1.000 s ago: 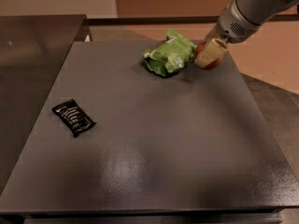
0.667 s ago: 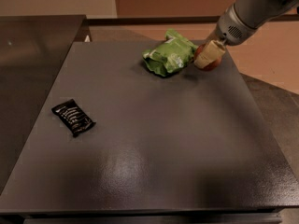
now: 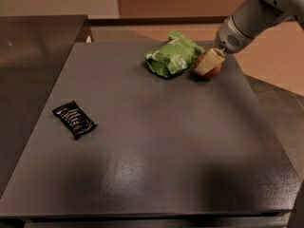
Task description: Move apple near green rice chip bag
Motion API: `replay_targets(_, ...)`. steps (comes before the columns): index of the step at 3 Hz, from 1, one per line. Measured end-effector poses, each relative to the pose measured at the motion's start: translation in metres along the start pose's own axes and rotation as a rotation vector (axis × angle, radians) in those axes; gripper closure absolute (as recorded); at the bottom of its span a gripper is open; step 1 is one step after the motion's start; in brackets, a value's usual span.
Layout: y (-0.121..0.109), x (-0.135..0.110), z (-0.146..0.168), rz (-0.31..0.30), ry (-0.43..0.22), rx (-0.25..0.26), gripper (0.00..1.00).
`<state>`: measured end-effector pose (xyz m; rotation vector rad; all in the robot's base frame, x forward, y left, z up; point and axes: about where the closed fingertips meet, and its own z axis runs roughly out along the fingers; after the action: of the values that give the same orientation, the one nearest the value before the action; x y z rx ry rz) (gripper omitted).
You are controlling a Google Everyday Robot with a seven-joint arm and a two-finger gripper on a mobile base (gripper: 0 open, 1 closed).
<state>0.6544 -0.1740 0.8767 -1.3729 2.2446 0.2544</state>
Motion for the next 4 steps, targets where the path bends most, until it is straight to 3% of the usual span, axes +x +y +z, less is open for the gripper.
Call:
replay_targets(3,-0.0014,0.0032,0.0159,0.005,0.007,-0.026,0.12)
replay_targets(4,-0.0008,0.003,0.0188,0.004,0.008,-0.03,0.0)
